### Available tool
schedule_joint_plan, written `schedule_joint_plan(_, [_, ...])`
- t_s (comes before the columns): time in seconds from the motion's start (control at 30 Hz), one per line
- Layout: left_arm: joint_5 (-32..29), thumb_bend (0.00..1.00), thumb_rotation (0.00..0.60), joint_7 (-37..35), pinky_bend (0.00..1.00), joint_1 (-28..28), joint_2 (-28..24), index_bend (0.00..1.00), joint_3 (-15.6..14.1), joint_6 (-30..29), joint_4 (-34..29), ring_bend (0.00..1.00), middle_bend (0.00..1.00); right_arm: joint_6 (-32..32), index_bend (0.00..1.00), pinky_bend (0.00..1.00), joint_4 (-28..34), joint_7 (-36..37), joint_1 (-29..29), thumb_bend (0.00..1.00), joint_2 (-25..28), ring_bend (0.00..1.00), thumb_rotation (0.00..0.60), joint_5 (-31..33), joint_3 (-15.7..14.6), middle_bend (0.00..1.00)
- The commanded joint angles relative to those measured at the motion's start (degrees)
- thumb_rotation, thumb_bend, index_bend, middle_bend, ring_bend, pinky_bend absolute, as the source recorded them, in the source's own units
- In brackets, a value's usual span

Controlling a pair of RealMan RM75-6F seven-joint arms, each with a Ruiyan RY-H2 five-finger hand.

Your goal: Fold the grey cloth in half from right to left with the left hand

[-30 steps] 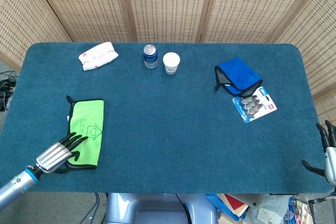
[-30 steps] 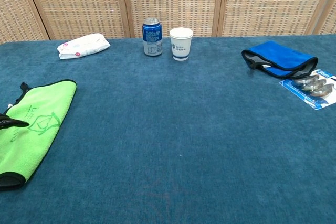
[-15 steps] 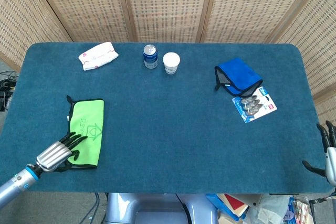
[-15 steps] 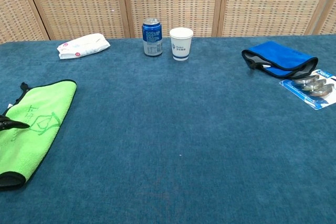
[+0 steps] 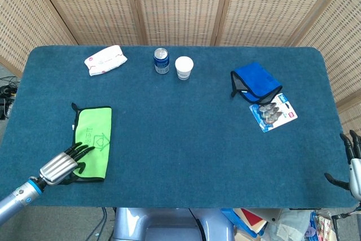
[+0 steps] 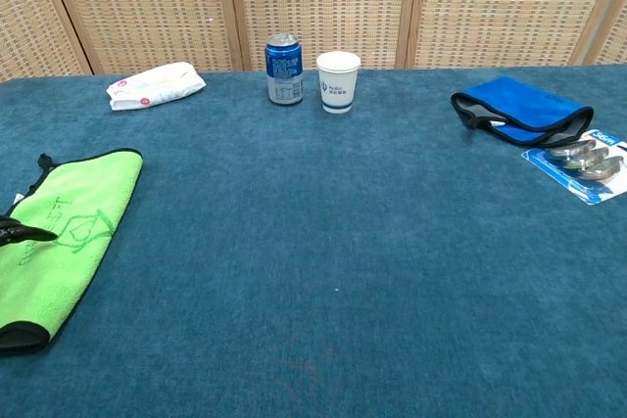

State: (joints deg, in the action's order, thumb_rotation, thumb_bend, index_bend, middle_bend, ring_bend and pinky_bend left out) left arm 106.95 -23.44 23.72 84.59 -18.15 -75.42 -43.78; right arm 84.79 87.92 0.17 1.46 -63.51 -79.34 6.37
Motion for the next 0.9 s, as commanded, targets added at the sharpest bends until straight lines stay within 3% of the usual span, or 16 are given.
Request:
schedule_joint_plan(0.03, [0.1,0.42,0.6,0.1,0.0,0.0,0.03,0.58,-0.03,-0.08,0.02,0.0,0.0,-0.07,0.05,0.0,-0.02,-0.04,0.02,0.0,-0.01,0.0,0.6,0.02,-0.02,0.0])
schedule_joint_plan(0.9, [0.17,0.42,0.6,2.64,0.0,0.05,-1.69,0.59,-0.52,1.58,-2.96,0.0,0.0,-0.12,0.05,0.0,0.0,0.01,0.02,0.0,-0.05,0.0,0.6,-0.09,-0.12,0.0])
